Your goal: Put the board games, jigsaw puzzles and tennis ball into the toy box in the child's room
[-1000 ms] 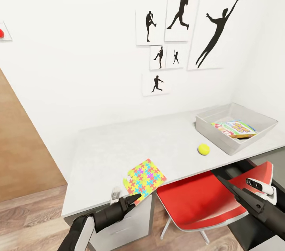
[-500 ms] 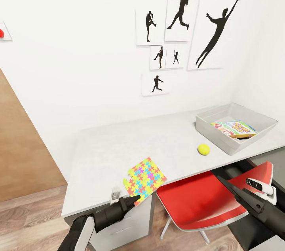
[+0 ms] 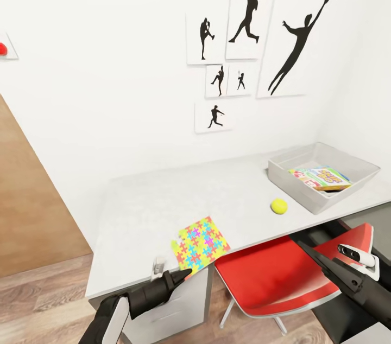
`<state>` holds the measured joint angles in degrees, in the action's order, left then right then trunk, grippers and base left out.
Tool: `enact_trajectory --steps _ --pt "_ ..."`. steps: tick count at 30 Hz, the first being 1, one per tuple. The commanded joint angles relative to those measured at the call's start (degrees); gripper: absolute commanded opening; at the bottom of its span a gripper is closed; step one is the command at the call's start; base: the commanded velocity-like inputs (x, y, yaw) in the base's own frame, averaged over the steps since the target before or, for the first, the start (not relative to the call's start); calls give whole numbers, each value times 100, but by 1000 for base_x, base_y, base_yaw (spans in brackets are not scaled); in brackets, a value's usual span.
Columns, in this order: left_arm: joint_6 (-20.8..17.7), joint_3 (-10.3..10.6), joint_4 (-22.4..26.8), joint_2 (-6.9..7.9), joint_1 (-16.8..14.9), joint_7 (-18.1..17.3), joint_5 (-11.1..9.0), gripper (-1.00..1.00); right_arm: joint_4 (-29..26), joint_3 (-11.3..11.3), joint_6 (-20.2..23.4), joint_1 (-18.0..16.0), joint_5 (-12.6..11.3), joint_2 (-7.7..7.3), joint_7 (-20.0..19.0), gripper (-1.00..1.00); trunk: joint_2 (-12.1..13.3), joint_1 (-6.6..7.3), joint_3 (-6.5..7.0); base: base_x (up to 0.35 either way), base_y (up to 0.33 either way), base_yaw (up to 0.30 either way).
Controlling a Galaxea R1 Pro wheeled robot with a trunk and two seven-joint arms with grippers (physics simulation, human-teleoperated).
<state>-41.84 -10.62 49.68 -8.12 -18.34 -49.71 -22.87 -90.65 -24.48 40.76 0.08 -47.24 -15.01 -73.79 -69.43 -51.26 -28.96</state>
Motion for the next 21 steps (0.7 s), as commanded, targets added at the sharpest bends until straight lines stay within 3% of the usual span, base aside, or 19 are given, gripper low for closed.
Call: enact_trajectory --steps 1,18,21 --pt "10 -18 -2 -5 -3 -21 48 -100 0 2 47 1 -31 -2 5 100 39 22 14 0 0 0" --pt "-66 -13 30 7 -4 -33 46 -100 -1 -2 49 1 -31 -7 5 100 720 396 319 0 0 0" --pt "-406 15 499 17 -3 -43 46 -100 -3 -3 50 1 -31 -9 5 100 841 462 373 0 0 0"
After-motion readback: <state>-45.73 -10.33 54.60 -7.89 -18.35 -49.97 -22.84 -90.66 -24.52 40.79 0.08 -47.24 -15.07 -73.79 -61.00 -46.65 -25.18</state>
